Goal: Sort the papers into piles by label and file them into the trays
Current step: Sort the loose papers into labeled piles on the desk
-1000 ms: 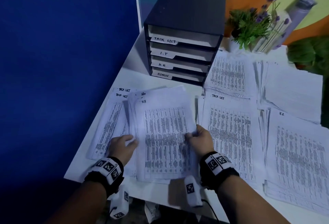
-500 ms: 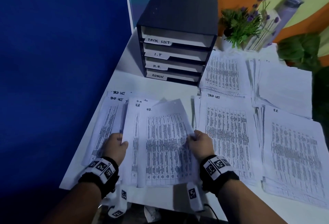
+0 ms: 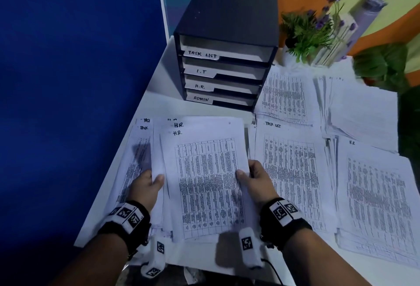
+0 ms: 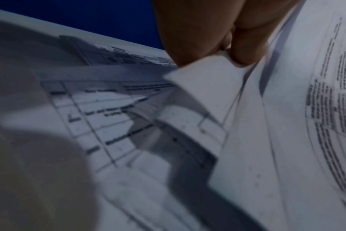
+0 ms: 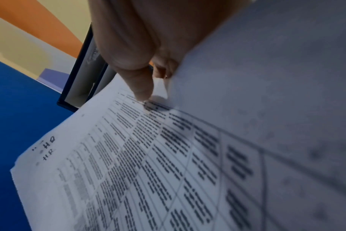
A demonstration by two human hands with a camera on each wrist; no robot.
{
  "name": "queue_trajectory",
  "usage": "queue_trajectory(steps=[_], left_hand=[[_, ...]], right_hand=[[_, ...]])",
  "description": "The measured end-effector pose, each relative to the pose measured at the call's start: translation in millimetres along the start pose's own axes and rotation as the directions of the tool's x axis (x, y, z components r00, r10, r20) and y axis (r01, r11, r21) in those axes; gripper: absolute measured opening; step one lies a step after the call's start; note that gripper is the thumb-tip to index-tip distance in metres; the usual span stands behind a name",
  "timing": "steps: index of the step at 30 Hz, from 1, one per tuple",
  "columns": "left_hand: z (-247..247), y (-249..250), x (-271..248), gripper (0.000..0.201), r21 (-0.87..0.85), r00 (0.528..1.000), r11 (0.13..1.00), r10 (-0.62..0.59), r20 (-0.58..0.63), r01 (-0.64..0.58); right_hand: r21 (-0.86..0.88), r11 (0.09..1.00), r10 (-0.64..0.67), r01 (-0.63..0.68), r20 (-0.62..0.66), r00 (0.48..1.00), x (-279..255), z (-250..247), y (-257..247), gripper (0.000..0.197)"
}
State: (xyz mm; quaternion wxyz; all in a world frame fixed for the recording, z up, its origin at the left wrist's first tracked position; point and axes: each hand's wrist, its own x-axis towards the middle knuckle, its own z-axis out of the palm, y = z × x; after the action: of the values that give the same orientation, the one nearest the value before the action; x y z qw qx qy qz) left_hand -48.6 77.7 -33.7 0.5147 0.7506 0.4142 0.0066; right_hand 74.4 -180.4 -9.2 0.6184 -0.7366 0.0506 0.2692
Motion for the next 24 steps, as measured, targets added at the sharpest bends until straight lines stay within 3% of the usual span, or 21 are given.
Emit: queue_trajectory(steps=[2, 3, 5, 7, 9, 10, 12, 16, 20, 24], left_hand=[[7.2, 8.8, -4.3, 0.016, -0.050, 1.000, 0.999, -0.003, 0.012, 0.004], [11.9, 15.4, -7.7, 0.019, -0.115, 0.999, 0.993, -0.011, 0.044, 0.016], [19.3, 23.6, -9.9, 0.022, -0.088, 0.993, 0.996, 0.006, 0.116, 0.004], [23.3, 25.7, -6.3, 0.022, 0.124, 0.987, 0.986, 0.094, 0.127, -0.110], [22.9, 24.4, -1.7, 0.016, 0.416, 0.986, 0.894, 0.140, 0.090, -0.165], [23.3, 21.0, -0.9, 0.040, 0.536, 0.993, 0.836, 0.097, 0.066, -0.117], [24.5, 16.4, 0.2, 0.080, 0.620, 0.999, 0.784, 0.011, 0.040, -0.033], [26.9, 14.9, 6.1, 0.103, 0.620, 0.998, 0.784, -0.053, 0.026, 0.026], [26.1, 15.6, 8.2, 0.093, 0.543, 0.996, 0.839, -0.076, 0.038, 0.043], [27.2, 16.8, -1.3, 0.040, 0.353, 1.000, 0.935, -0.026, -0.012, 0.029]], right_hand=[[0.032, 0.999, 0.003, -0.003, 0.007, 1.000, 3.4, -0.9, -2.0, 0.031], [0.032, 0.999, 0.005, -0.005, 0.008, 1.000, 5.6, -1.8, -1.7, 0.030], [-0.005, 1.000, 0.030, -0.030, -0.039, 0.999, 9.3, -3.9, -1.8, 0.014], [-0.123, 0.990, 0.049, -0.070, -0.164, 0.985, 17.0, -7.5, 2.1, 0.015], [-0.379, 0.920, -0.005, -0.103, -0.275, 0.962, 20.6, -9.8, 1.7, 0.007], [-0.492, 0.865, -0.057, -0.101, -0.297, 0.953, 21.5, -10.5, 1.8, 0.003], [-0.579, 0.812, -0.116, -0.077, -0.290, 0.950, 23.2, -11.2, 6.0, 0.005], [-0.587, 0.800, -0.055, -0.122, -0.276, 0.960, 21.7, -8.6, 14.6, 0.003], [-0.603, 0.793, -0.092, -0.082, -0.253, 0.963, 20.3, -8.1, 15.2, 0.002], [-0.460, 0.886, -0.049, -0.063, -0.229, 0.972, 21.9, -11.8, 12.1, 0.005]])
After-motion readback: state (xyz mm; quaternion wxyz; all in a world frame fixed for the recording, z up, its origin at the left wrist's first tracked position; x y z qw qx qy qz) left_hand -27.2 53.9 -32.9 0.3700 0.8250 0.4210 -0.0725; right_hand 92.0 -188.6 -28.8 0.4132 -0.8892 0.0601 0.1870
